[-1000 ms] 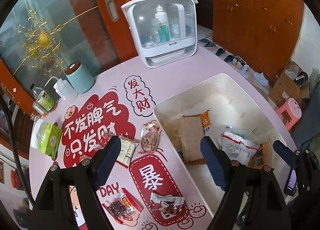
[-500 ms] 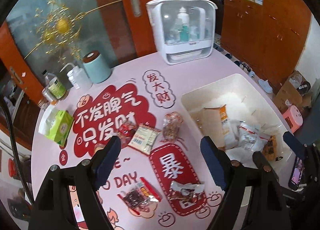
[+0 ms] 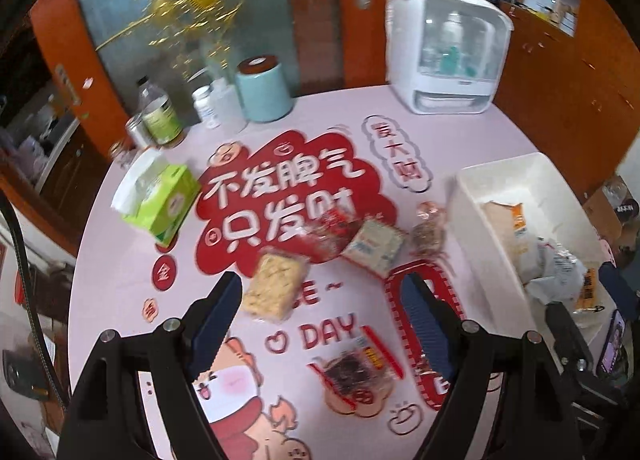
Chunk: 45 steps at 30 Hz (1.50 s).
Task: Organize snacks
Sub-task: 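Withdraw both grippers from the tray back over the remaining snacks, then grasp the crumbly cake bag with the left gripper while the right gripper grasps the dark jerky pack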
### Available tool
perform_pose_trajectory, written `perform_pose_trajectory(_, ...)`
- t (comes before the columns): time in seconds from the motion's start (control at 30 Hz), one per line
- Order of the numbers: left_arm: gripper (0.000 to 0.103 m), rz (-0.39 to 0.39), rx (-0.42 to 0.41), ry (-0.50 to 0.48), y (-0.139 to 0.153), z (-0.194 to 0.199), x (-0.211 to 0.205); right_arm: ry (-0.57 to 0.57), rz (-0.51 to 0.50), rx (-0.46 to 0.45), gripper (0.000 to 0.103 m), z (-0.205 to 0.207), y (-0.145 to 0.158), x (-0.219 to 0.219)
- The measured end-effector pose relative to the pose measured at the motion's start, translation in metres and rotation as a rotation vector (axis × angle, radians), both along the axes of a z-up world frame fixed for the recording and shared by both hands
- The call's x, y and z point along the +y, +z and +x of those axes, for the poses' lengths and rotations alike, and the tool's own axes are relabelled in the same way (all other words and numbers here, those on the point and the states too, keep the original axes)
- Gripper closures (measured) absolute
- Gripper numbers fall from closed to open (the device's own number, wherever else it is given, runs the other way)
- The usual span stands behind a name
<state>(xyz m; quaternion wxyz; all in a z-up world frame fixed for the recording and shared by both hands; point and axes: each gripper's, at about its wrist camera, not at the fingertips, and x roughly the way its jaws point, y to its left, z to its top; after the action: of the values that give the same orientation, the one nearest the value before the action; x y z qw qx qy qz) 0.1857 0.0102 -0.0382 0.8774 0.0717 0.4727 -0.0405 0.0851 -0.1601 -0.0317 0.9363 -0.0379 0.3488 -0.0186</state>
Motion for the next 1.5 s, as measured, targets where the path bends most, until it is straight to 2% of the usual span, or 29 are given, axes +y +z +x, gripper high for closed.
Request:
perform_pose_trajectory(0.17,0.022,0.003,0.026,0.028,-0.018,0.003,0.034,0.062,0.082,0.035,0.029,0.004,-0.007,0.016)
perform_pose_trajectory(0.33,0.022,0.008,0.084,0.02,-0.05,0.009,0.062,0.11,0.152,0.104,0.029,0.011,-0.023,0.029)
perform_pose_trajectory(0.5,0.022,0.007,0.127,0.017,-0.08,0.019,0.082,0.127,0.288,0.229,0.029,0.024,-0.055,0.033)
perform_pose_trajectory(0.7,0.022,-0.01,0.162,0.018,-0.111,0.04,0.099,0.216,0.341,0.325,0.029,0.026,-0.089,0.062)
perform_pose_trajectory(0.87,0.022,-0.037,0.188,0.004,-0.127,0.058,0.104,0.253,0.292,0.369,0.029,0.032,-0.114,0.092)
perform_pose_trajectory(1.1,0.022,-0.069,0.217,-0.01,-0.146,0.074,0.099,0.318,0.12,0.393,0.029,0.039,-0.142,0.13)
perform_pose_trajectory(1.33,0.022,-0.114,0.25,0.003,-0.166,0.088,0.097,0.318,-0.023,0.45,0.029,0.04,-0.171,0.143)
perform_pose_trajectory(1.5,0.022,-0.132,0.273,-0.006,-0.178,0.094,0.091,0.306,0.003,0.437,0.03,0.042,-0.171,0.136)
